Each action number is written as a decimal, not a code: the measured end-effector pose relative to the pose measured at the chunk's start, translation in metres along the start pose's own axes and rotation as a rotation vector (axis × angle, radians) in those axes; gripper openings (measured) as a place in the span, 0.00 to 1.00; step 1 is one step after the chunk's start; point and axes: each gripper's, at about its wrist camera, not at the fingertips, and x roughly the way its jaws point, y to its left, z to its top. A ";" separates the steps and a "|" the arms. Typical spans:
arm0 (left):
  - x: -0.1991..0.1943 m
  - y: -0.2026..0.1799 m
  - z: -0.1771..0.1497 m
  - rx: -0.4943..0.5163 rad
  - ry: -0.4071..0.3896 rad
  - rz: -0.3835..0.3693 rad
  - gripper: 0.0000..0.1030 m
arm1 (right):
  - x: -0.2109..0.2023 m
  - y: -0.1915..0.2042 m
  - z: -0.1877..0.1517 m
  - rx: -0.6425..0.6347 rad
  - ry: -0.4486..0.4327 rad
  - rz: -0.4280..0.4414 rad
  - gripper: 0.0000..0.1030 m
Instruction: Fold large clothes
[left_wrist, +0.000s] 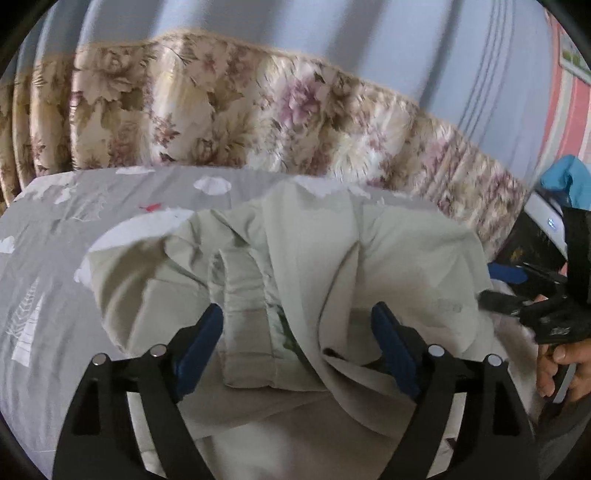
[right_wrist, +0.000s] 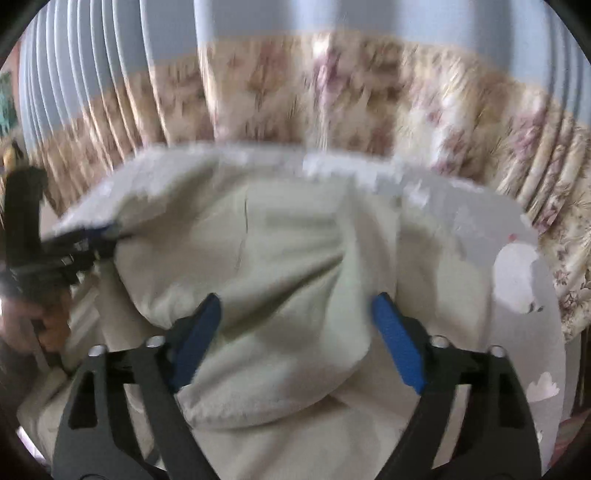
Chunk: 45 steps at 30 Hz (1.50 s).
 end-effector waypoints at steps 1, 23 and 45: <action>0.004 -0.001 -0.002 0.007 0.012 0.001 0.80 | 0.009 0.003 -0.003 -0.016 0.036 -0.015 0.61; 0.028 0.008 -0.011 0.046 0.001 0.235 0.67 | 0.054 -0.019 -0.017 -0.027 0.064 -0.271 0.29; 0.078 0.008 0.068 -0.048 0.064 0.363 0.91 | 0.039 -0.036 0.059 0.250 -0.102 -0.349 0.97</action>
